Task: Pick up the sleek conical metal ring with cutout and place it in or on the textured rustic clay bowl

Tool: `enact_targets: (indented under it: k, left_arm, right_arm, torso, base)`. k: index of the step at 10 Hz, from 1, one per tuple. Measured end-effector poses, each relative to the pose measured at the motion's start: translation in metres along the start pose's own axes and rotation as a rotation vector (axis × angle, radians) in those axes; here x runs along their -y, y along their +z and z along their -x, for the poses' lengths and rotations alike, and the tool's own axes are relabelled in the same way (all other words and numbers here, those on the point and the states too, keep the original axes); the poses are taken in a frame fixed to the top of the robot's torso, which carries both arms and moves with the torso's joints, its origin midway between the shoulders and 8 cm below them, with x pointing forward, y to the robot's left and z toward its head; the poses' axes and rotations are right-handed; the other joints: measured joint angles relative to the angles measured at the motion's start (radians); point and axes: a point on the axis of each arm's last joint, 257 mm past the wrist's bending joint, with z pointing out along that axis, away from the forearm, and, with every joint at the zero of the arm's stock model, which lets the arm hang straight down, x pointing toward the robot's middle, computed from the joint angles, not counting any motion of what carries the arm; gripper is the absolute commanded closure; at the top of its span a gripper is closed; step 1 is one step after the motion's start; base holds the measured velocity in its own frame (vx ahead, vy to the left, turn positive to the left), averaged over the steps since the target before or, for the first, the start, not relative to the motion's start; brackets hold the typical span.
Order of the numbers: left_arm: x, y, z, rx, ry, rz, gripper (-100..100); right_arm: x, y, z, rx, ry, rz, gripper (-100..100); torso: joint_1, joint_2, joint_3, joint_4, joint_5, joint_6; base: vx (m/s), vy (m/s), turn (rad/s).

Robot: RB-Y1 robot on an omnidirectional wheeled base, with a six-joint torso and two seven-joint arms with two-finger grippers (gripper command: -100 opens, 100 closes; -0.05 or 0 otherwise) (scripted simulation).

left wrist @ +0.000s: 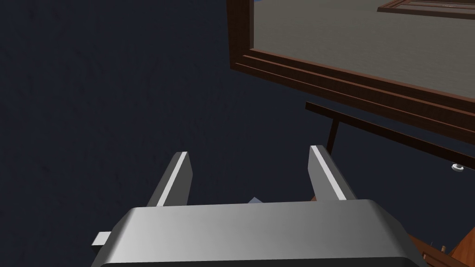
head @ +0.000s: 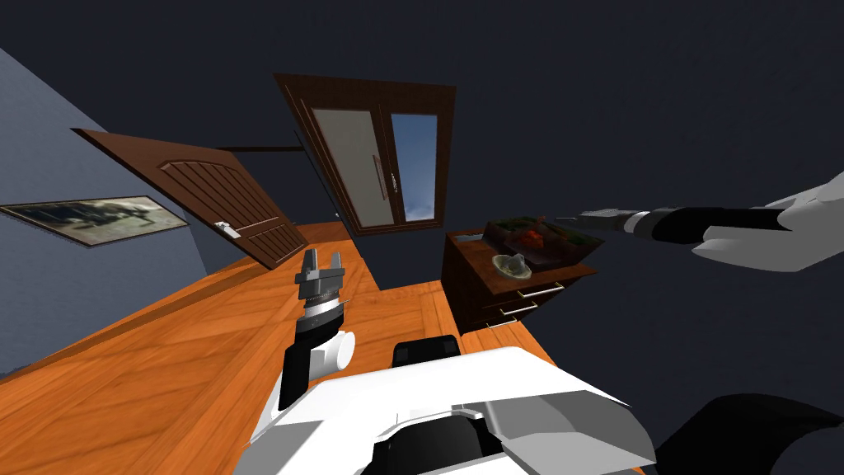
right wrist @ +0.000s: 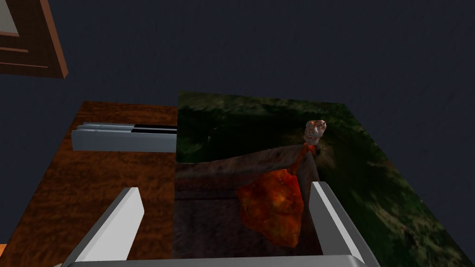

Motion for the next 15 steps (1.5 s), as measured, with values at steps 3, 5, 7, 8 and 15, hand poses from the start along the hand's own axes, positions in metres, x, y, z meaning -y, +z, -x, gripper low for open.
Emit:
enact_targets:
  k: [3,5,7,8,15]
  left_arm:
    - [0.0,0.0,0.0,0.0,0.0,0.0,0]
    - [0.0,0.0,0.0,0.0,0.0,0.0,0]
    - [0.0,0.0,0.0,0.0,0.0,0.0,0]
    - [0.0,0.0,0.0,0.0,0.0,0.0,0]
    - [0.0,0.0,0.0,0.0,0.0,0.0,0]
  right_arm:
    - [-0.02,-0.002,-0.009,-0.028,-0.03,0.071,-100]
    - [-0.026,-0.001,-0.014,-0.019,-0.039,0.106,-100]
    - [-0.034,0.0,-0.023,-0.036,-0.051,0.135,-100]
    - [-0.041,-0.001,-0.036,-0.07,-0.067,0.154,-100]
    - [-0.074,-0.007,-0.026,-0.048,-0.058,0.28,-100]
  torso:
    - [0.002,-0.004,-0.002,-0.001,0.001,-0.001]
    - [0.002,-0.004,-0.002,-0.001,0.001,-0.001]
    - [0.0,-0.001,-0.001,-0.001,0.0,0.0]
    - [0.0,0.001,0.0,0.0,0.0,0.0]
    - [0.002,-0.004,-0.002,-0.001,0.0,-0.001]
  base:
    - [0.002,0.001,0.0]
    - [0.0,0.0,0.0]
    - [-0.055,-0.018,-0.033]
    - [-0.037,-0.007,-0.009]
    - [-0.007,-0.003,-0.006]
